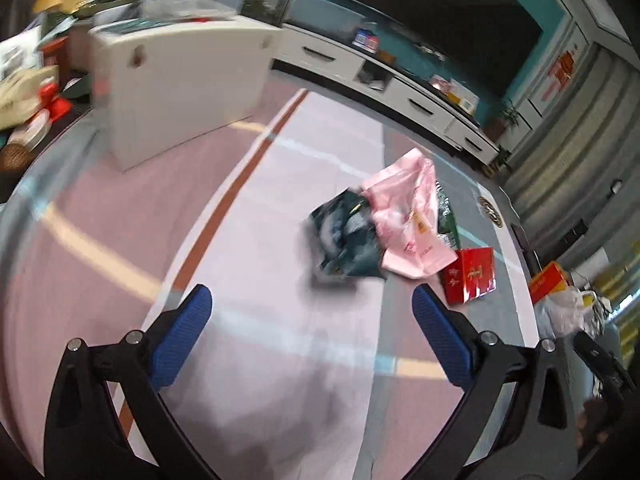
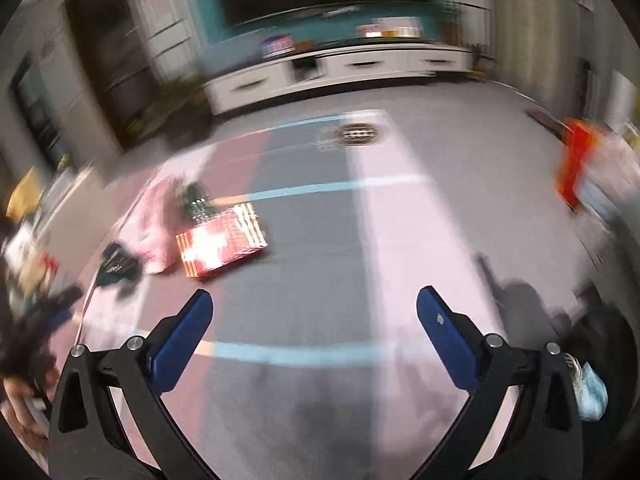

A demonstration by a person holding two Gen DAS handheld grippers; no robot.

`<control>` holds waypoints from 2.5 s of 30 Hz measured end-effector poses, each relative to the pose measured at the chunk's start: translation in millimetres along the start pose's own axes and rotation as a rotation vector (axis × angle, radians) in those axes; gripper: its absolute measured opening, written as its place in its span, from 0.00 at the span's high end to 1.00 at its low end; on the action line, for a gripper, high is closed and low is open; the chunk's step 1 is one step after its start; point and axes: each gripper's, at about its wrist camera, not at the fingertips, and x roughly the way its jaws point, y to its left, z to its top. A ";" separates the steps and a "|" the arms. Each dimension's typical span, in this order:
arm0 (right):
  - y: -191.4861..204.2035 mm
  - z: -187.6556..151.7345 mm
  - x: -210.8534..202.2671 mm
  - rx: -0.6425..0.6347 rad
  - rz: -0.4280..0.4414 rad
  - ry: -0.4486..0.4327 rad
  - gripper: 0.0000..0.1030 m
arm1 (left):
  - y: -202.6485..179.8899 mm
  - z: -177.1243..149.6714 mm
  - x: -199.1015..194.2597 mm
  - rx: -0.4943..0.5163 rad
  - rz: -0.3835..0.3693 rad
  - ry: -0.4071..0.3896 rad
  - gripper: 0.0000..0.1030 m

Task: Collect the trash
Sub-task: 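Grasp the dark green bag with the left tool while the right tool grasps the red box, then lift and carry the dark green bag and red box over the bin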

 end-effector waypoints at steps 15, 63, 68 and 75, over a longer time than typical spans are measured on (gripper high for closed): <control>54.3 54.2 119.4 0.552 -0.028 0.276 0.03 | 1.8 19.1 71.5 -0.044 -0.044 0.058 0.40; 35.5 -90.2 -36.7 0.199 -0.147 -0.058 0.42 | -29.9 -114.3 -85.7 0.135 -0.018 -0.062 0.59; 37.0 -88.6 -50.6 0.168 -0.168 -0.121 0.42 | -41.0 -119.9 -87.8 0.160 -0.042 -0.048 0.59; 17.4 -83.9 -77.0 0.202 -0.155 -0.173 0.42 | -66.3 -124.0 -105.1 0.194 -0.079 -0.083 0.59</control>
